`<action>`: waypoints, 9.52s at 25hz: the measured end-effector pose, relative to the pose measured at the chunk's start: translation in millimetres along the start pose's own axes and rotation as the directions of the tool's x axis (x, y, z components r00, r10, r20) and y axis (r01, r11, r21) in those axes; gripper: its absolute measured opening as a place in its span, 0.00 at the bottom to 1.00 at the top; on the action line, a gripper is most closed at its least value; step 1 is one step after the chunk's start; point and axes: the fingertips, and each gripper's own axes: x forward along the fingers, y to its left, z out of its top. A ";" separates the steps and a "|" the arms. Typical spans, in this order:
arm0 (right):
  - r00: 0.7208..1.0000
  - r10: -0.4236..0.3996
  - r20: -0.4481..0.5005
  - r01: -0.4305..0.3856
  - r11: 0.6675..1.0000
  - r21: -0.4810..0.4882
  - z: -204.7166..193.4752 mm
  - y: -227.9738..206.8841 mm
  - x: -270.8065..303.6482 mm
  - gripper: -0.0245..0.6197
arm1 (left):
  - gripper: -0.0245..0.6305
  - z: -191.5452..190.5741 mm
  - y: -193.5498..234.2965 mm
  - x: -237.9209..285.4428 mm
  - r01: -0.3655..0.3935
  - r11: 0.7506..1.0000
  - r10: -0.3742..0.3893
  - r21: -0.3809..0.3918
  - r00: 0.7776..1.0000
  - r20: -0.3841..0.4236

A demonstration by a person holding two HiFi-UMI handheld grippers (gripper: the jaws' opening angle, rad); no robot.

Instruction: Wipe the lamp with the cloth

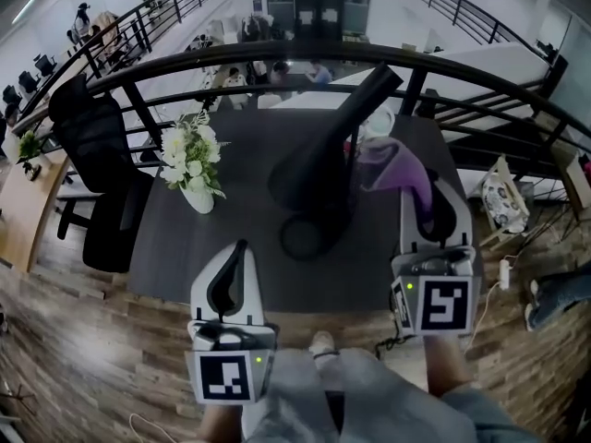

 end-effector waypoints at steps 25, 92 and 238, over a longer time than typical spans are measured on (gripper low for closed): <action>0.995 -0.069 0.069 0.069 0.998 0.011 -6.9 -59.7 86.8 0.12 | 0.04 -16.4 4.4 86.3 -0.042 0.999 0.042 0.009 0.999 -0.034; 0.983 0.034 -0.179 -0.044 0.998 -0.049 -31.5 156.0 98.7 0.12 | 0.04 -43.6 128.4 61.3 0.094 0.990 -0.097 -0.107 0.995 -0.024; 0.571 0.425 -0.703 -0.419 0.887 0.196 -367.2 243.2 -46.3 0.12 | 0.04 -72.0 93.2 82.6 -0.040 0.999 0.040 0.001 0.980 -0.195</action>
